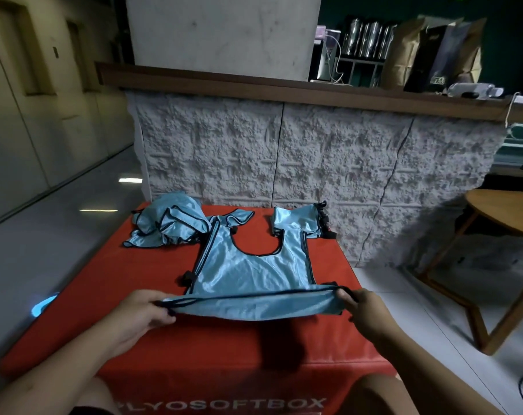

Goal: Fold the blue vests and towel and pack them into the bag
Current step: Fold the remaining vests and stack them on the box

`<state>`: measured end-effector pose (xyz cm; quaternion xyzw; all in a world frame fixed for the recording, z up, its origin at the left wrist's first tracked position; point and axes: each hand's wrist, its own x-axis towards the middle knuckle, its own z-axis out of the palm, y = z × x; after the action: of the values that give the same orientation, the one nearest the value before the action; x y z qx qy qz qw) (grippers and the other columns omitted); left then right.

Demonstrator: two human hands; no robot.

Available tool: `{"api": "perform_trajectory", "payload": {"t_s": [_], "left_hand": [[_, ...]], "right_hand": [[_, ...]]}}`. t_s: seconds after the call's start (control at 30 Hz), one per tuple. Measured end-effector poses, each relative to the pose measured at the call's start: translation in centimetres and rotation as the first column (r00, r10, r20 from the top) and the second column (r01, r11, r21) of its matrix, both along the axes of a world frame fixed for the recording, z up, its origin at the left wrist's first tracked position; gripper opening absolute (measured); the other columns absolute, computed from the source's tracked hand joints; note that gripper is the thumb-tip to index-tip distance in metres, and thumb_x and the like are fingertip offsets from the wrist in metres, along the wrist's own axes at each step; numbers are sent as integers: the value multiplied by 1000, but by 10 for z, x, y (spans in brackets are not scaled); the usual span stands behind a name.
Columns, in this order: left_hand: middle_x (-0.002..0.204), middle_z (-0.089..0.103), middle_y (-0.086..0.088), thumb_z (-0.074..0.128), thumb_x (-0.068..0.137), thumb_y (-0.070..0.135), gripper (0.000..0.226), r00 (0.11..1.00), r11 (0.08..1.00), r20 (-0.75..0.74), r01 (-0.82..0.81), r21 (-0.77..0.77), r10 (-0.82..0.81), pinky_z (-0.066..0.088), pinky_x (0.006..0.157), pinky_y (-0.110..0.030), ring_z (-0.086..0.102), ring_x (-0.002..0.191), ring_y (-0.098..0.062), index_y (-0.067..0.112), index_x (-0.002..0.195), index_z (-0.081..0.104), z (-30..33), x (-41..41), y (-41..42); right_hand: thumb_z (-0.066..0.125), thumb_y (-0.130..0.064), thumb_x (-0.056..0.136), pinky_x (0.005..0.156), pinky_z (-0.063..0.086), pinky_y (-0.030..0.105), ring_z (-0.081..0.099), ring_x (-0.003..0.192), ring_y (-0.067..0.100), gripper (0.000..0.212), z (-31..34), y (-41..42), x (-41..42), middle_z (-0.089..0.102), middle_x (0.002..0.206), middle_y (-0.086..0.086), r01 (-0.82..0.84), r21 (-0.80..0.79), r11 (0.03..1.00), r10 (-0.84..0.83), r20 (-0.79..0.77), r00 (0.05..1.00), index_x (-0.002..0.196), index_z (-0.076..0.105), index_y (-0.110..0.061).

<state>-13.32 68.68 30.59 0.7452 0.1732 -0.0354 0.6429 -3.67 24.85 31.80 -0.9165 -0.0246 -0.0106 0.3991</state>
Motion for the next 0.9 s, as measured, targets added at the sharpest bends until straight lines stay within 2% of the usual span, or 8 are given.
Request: {"api": "perform_trajectory", "payload": {"t_s": [0.13, 0.27, 0.33, 0.4, 0.53, 0.7, 0.8, 0.9], "left_hand": [[68, 73, -7, 78, 79, -6, 9, 999, 930, 46, -20, 367, 4, 59, 73, -42, 74, 68, -31, 0, 77, 72, -8, 3, 3], [62, 64, -6, 77, 87, 9, 18, 995, 879, 104, -53, 474, 4, 51, 58, -32, 68, 52, -23, 1, 71, 71, -3, 7, 6], [61, 59, -6, 76, 88, 15, 24, 993, 852, 105, -8, 524, -55, 49, 54, -31, 61, 51, -18, 5, 66, 72, 2, 7, 9], [65, 60, -9, 78, 87, 18, 31, 984, 801, 131, 21, 598, -124, 48, 57, -32, 59, 56, -20, 3, 61, 69, 5, 6, 13], [88, 72, 2, 78, 85, 11, 23, 966, 782, 201, -1, 623, -159, 49, 81, -27, 69, 87, -16, 17, 63, 77, 12, 4, 16], [121, 60, 21, 77, 88, 18, 23, 951, 717, 200, 31, 696, -234, 44, 89, -20, 61, 103, 0, 19, 65, 77, 22, -1, 18], [99, 74, 15, 74, 89, 11, 18, 942, 772, 257, 4, 636, -217, 47, 84, -16, 67, 87, -1, 25, 80, 80, 38, -1, 11], [55, 57, 13, 70, 92, 11, 39, 933, 801, 288, 0, 599, -216, 38, 57, -17, 53, 57, -2, 29, 58, 66, 52, 1, 4]], "right_hand": [[61, -35, 99, 47, 29, 28, 39, 44, 10, 46, 9, 5, -2, 46, 43, -7, 83, 16, 996, -83, -8, 997, 61, 59, -10], [66, -23, 97, 50, 40, 19, 58, 55, 7, 22, 18, 7, -6, 68, 65, -1, -1, -15, 1000, 2, 114, 993, 76, 73, -18], [70, -15, 93, 49, 42, 17, 59, 53, 4, 24, 21, 3, -5, 69, 62, 2, -24, -19, 1000, 27, 169, 985, 70, 72, -21], [73, -11, 90, 48, 43, 17, 60, 51, 2, 27, 23, -2, -7, 67, 57, 1, -34, -37, 999, 41, 201, 979, 67, 68, -25], [73, -4, 87, 55, 51, 16, 67, 62, 3, 27, 24, -9, -10, 71, 73, -7, -23, -43, 999, 31, 196, 980, 92, 67, -30], [70, -5, 90, 62, 45, 8, 66, 80, 3, 34, 20, -21, -10, 72, 90, -9, -89, -216, 972, 127, 169, 977, 105, 68, -35], [69, -5, 89, 65, 41, 9, 67, 84, 7, 29, 25, -26, -10, 70, 88, -12, -54, -229, 972, 102, 203, 974, 106, 74, -28], [68, -2, 86, 61, 43, 9, 64, 73, -6, 36, 35, -27, -8, 68, 75, -19, -48, -231, 972, 105, 243, 964, 87, 70, -38]]}}
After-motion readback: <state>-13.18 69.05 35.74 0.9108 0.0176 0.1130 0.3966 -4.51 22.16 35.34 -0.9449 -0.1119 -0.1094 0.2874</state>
